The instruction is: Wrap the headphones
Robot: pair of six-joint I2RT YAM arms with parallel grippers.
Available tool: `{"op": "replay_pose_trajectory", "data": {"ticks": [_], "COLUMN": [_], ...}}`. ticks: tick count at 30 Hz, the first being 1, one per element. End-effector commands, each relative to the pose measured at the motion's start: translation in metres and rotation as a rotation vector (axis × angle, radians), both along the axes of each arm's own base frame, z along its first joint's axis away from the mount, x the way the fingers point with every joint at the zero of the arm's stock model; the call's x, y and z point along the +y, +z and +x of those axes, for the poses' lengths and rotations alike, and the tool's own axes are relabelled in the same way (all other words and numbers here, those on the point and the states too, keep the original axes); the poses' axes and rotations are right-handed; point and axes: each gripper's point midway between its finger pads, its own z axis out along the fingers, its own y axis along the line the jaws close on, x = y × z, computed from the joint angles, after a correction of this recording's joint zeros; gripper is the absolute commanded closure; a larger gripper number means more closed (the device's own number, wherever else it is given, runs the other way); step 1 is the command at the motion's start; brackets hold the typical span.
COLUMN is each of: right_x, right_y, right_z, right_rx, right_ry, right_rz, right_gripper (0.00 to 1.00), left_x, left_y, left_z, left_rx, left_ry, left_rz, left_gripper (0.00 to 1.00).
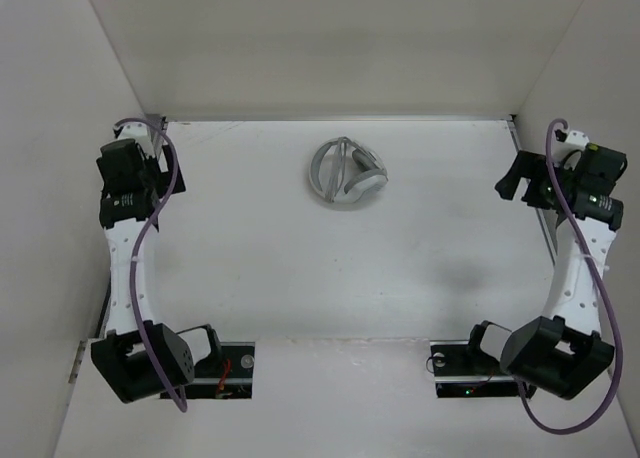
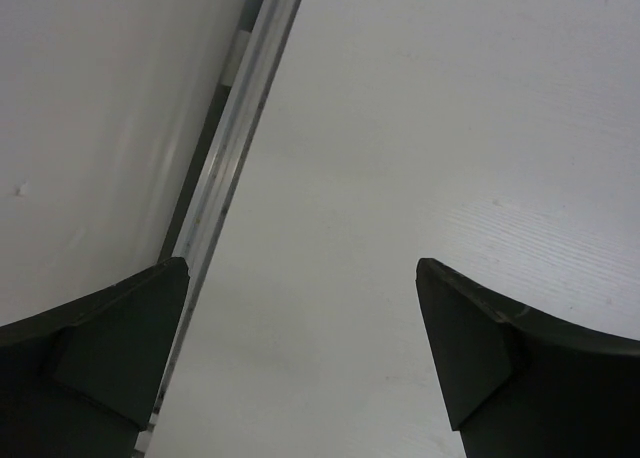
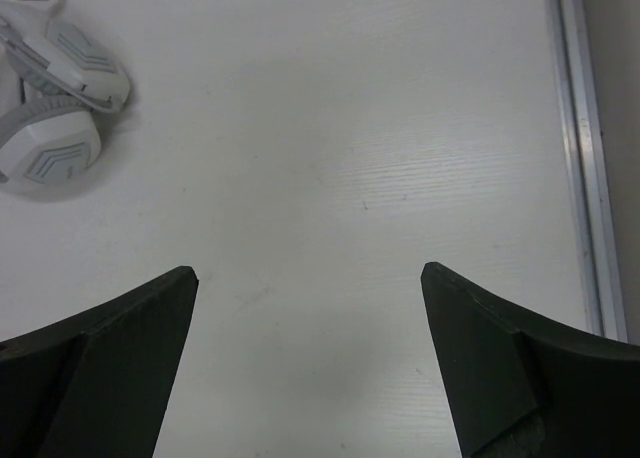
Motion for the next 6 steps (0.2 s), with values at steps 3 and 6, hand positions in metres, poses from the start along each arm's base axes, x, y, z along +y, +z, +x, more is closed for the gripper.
{"op": "replay_pose_trajectory", "data": {"ticks": [3,6], "right_x": [-0.013,-0.016], "right_y": [0.023,0.023], "right_z": [-0.01,-0.011], "right_rx": [-0.136,-0.163], "right_ry": [-0.046,-0.072], "right_rz": [-0.086,-0.085], "right_gripper": [0.0,0.0], "left_x": [0.009,0.015], "left_y": [-0.004,-0.003], "left_z": [-0.007,-0.009], "left_rx": [-0.03,-0.042], "left_ry": [0.016,0.031], "left_rz": [-0.028,-0.025], "left_gripper": [0.0,0.0]}}
